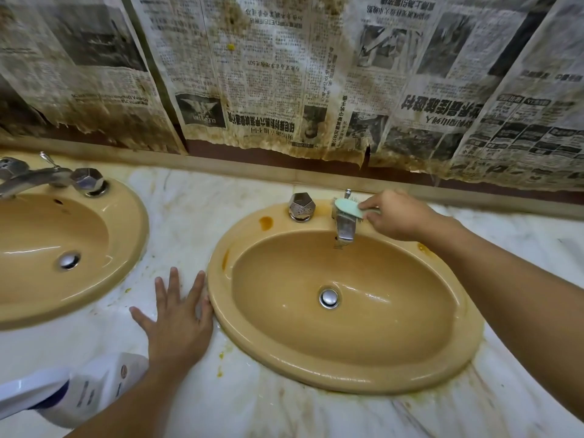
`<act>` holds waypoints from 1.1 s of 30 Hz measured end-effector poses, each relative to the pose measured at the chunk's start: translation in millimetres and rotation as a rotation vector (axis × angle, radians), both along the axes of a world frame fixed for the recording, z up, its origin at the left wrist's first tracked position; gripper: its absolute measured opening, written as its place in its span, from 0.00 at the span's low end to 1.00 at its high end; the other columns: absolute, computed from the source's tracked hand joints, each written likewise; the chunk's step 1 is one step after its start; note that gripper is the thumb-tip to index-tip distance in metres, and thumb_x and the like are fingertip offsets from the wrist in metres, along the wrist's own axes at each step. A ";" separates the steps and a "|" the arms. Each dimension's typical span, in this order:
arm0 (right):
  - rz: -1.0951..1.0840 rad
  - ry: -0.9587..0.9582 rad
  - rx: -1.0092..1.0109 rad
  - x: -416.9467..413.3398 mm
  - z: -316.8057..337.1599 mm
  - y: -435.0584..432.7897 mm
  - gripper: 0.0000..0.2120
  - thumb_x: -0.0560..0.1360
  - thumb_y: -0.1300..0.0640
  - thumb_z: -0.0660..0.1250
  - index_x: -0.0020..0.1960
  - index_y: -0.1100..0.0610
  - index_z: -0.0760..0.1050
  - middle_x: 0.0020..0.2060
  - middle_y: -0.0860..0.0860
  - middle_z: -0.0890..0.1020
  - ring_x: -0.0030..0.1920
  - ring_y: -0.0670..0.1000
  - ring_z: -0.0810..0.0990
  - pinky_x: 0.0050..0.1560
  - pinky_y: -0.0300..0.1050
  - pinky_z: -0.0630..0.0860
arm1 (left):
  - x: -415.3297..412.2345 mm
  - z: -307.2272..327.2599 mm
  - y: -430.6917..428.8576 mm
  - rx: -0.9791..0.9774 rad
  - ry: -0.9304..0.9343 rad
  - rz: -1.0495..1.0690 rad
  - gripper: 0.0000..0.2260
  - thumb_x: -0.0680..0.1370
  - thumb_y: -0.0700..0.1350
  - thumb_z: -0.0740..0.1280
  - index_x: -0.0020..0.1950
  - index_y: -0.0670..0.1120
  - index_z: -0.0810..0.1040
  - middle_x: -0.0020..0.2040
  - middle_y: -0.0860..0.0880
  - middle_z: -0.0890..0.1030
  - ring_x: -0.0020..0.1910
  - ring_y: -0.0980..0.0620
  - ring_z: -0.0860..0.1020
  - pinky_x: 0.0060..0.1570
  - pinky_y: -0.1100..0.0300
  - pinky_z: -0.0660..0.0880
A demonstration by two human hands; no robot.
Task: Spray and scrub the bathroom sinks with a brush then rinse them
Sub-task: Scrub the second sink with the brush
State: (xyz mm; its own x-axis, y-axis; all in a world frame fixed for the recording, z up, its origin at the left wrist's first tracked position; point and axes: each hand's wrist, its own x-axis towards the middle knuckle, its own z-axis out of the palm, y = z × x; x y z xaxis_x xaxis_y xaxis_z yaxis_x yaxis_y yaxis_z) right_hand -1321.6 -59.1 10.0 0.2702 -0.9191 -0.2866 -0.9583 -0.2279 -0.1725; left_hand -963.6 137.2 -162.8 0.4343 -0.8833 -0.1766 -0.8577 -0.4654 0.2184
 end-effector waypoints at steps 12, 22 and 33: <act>0.106 -0.124 0.074 -21.8 1.6 29.1 0.17 0.83 0.49 0.63 0.72 0.42 0.75 0.67 0.46 0.79 0.66 0.52 0.75 0.59 0.46 0.72 | 0.4 -0.5 -2.7 0.005 -0.022 0.002 0.24 0.85 0.60 0.47 0.82 0.66 0.50 0.85 0.52 0.43 0.83 0.49 0.37 0.73 0.27 0.39; 0.042 -0.047 0.136 -12.0 -7.6 -32.1 0.18 0.83 0.50 0.62 0.72 0.44 0.75 0.72 0.48 0.75 0.65 0.53 0.76 0.64 0.49 0.73 | 0.3 -0.2 -2.6 0.013 -0.025 0.008 0.24 0.85 0.60 0.46 0.82 0.66 0.50 0.85 0.53 0.43 0.83 0.50 0.37 0.74 0.27 0.39; -0.060 -0.116 0.071 -9.6 -27.9 -25.8 0.19 0.84 0.49 0.61 0.74 0.44 0.73 0.73 0.53 0.74 0.69 0.57 0.73 0.60 0.46 0.69 | 1.5 -1.7 -1.5 -0.011 -0.025 0.000 0.24 0.85 0.61 0.45 0.82 0.65 0.54 0.85 0.52 0.46 0.83 0.49 0.39 0.73 0.26 0.42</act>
State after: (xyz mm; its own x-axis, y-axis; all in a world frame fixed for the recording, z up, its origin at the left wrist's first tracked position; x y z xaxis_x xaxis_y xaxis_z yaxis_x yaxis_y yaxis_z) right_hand -1331.2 -85.0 -17.8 0.2507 -0.9131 -0.3215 -0.9424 -0.1543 -0.2969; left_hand -962.1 135.6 -164.5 0.4386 -0.8850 -0.1562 -0.8629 -0.4633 0.2018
